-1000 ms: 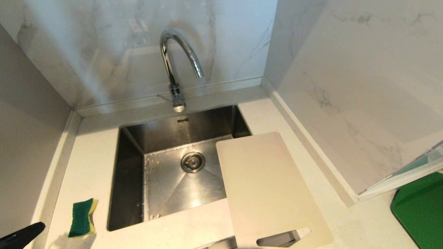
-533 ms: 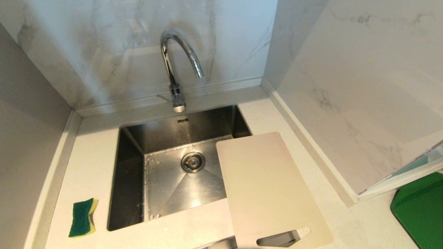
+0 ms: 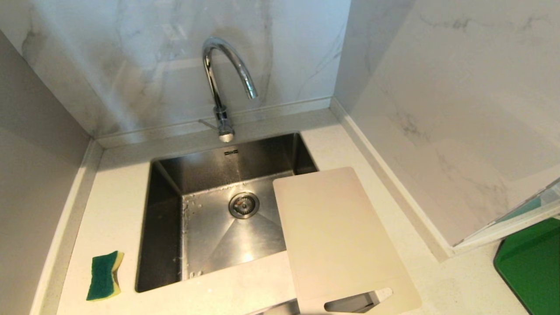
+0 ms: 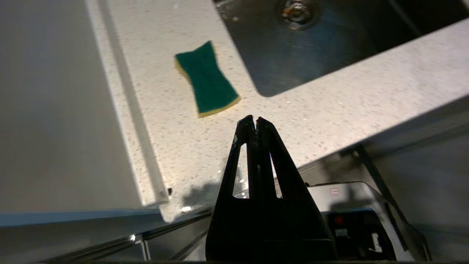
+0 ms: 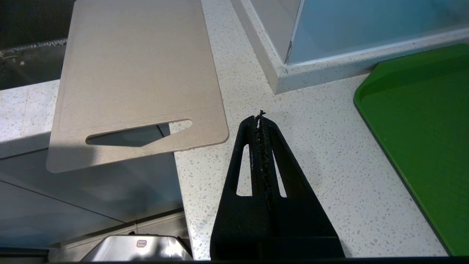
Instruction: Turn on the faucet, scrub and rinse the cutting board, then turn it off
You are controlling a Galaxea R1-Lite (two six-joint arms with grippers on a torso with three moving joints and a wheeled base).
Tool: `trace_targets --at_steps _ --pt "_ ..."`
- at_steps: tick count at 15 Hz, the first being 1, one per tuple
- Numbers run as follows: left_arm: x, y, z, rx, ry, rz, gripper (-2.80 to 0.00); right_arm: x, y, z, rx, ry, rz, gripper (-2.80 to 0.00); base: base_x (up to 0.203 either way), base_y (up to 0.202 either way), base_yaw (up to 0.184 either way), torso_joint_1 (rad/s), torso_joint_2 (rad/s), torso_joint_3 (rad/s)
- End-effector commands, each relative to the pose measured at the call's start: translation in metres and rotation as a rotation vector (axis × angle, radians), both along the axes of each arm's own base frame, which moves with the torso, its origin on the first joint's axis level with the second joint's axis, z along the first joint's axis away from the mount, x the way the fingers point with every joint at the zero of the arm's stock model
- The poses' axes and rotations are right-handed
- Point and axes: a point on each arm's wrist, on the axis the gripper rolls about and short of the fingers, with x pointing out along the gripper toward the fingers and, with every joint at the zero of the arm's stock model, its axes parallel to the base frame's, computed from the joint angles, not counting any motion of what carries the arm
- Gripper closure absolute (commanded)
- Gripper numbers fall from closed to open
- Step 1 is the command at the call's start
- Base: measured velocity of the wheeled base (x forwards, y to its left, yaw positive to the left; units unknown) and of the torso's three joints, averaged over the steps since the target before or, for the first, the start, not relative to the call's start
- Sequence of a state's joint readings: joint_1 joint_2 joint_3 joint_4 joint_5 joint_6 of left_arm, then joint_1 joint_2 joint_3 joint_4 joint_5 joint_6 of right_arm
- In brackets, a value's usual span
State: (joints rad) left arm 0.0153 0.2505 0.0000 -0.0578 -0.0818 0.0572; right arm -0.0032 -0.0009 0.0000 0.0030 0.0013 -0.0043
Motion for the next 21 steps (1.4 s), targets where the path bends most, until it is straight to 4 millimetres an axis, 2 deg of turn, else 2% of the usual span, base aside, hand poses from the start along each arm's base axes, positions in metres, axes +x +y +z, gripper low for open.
trace_targets --at_steps 1,5,9,21 --pt "-0.006 0.000 -0.001 0.008 -0.058 -0.034 0.00 0.000 0.000 0.000 0.000 0.002 0.000 0.00 0.000 0.000 0.000 0.000 0.00 0.000" --pt "-0.021 0.001 -0.008 0.010 -0.198 0.027 0.00 0.000 0.000 0.000 0.000 0.001 0.000 0.00 0.000 0.000 0.000 0.000 0.00 0.000" --pt "-0.021 0.002 -0.009 -0.052 -0.192 0.071 0.00 0.000 0.000 0.000 0.000 0.002 0.000 0.00 0.000 0.000 0.000 0.000 0.00 0.000" --pt "-0.020 0.002 -0.009 -0.058 -0.190 0.071 0.00 0.000 0.000 0.000 0.001 0.002 0.000 0.00 0.000 0.000 0.000 0.000 0.00 0.000"
